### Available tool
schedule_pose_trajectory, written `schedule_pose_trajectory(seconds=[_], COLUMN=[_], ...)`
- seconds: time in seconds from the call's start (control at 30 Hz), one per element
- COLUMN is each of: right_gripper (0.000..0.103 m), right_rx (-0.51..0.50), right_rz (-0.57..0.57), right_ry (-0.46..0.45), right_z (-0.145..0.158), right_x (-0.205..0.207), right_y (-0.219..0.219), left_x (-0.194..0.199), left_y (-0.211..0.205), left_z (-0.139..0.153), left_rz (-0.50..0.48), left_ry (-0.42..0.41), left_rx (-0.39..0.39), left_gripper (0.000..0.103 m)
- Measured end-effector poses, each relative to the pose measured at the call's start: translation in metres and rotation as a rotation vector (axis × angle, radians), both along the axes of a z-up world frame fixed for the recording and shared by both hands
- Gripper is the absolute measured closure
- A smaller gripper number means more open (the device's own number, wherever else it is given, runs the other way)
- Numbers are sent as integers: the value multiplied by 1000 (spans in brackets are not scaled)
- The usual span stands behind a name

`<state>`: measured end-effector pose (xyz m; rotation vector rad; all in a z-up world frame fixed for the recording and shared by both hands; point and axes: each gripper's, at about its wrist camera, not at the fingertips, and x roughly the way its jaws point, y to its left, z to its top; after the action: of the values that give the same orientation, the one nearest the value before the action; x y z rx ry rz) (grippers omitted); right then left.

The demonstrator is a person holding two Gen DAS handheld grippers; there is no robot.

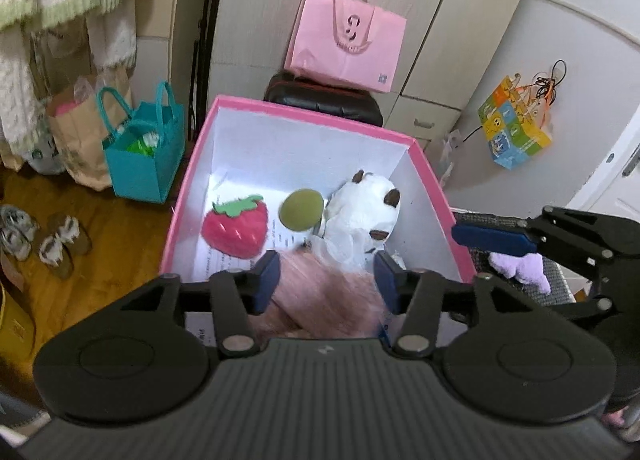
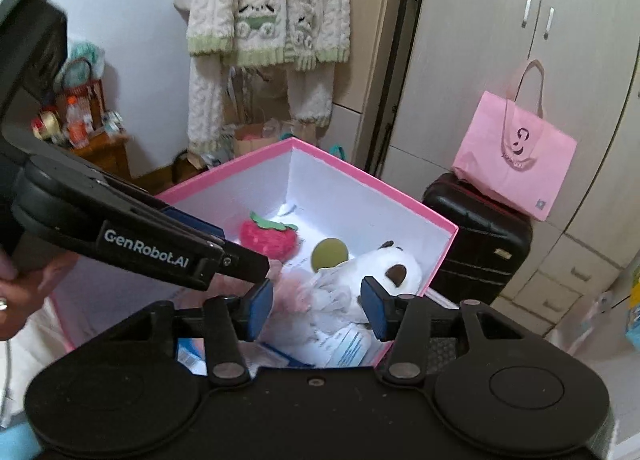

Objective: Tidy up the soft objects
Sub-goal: 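Lower the scrunchie and wipe pack into the box and open both grippers, then withdraw both grippers from the box toward the lilac plush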

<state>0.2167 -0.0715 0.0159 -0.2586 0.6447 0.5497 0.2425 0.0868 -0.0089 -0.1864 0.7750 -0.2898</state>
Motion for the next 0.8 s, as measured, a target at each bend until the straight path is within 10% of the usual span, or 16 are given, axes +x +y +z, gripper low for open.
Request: schedule_pose_trajectory(seconds=[0.37,0.8], right_gripper=[49,46], right_rx=[220,240], right_rz=[66,131], right_ry=[90,93], right_z=[29,57], right_x=[-37,-105], right_y=[-46,-84], left_x=[-61,-135], left_y=[-5,-23], left_z=[53,82], left_rz=[-81,-208], left_ry=[-146,-147], left_rx=[114,171], left_gripper=[47,38])
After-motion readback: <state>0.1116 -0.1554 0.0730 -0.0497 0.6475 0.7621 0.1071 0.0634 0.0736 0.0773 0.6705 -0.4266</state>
